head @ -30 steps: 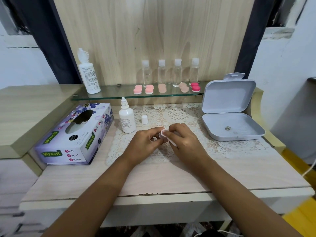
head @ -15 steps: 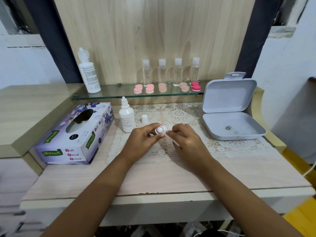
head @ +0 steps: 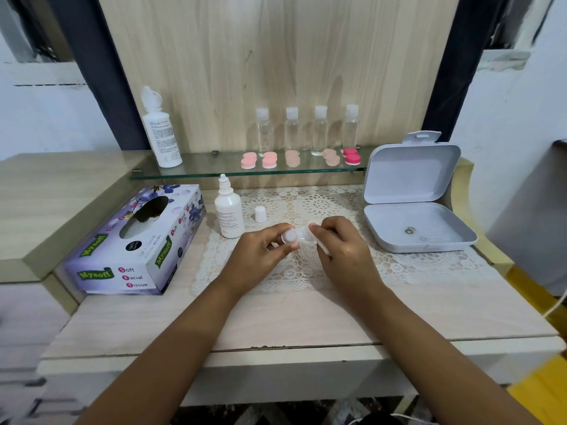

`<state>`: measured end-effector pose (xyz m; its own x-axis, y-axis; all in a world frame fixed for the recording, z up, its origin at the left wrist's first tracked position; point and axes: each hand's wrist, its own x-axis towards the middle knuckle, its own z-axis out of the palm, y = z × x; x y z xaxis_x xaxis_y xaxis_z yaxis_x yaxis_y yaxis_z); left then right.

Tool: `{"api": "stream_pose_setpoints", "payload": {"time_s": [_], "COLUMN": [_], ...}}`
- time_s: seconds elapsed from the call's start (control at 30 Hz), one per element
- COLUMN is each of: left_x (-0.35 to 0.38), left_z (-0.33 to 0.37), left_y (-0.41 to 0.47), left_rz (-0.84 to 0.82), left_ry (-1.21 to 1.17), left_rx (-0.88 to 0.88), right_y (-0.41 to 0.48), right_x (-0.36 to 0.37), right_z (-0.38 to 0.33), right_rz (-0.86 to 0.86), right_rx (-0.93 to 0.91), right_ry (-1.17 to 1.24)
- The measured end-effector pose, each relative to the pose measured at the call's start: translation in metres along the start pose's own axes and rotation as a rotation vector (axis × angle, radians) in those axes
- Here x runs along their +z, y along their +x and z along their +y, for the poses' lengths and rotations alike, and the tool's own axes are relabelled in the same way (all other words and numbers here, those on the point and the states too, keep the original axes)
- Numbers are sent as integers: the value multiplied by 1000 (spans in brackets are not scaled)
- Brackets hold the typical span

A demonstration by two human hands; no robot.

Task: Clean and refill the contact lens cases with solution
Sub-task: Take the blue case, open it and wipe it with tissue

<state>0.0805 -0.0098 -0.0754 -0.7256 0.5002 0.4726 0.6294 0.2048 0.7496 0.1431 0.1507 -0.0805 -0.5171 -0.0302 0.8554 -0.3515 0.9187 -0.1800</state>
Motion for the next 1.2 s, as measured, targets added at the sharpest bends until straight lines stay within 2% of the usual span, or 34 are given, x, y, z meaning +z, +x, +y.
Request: {"api": "stream_pose_setpoints", "payload": {"time_s": [0.2,0.57,1.03,1.2], "left_x": [-2,1,-1,-3], "left_z": [0,1,0,3], "left_y": [1,1,0,0], "left_rz": [-31,-38,-32,-7], "left_ry": [6,67,34,2], "left_rx": [24,67,4,-5], "right_y": [-1,1,-2,-3], "right_x": [-3,0,-4,-6], "right_z": [-10,-8,-7,-3], "right_rz": [-129,-85,-203,-143], "right_rx": [-163,-55,-71,69], "right_ry": [14,-11,23,90]}}
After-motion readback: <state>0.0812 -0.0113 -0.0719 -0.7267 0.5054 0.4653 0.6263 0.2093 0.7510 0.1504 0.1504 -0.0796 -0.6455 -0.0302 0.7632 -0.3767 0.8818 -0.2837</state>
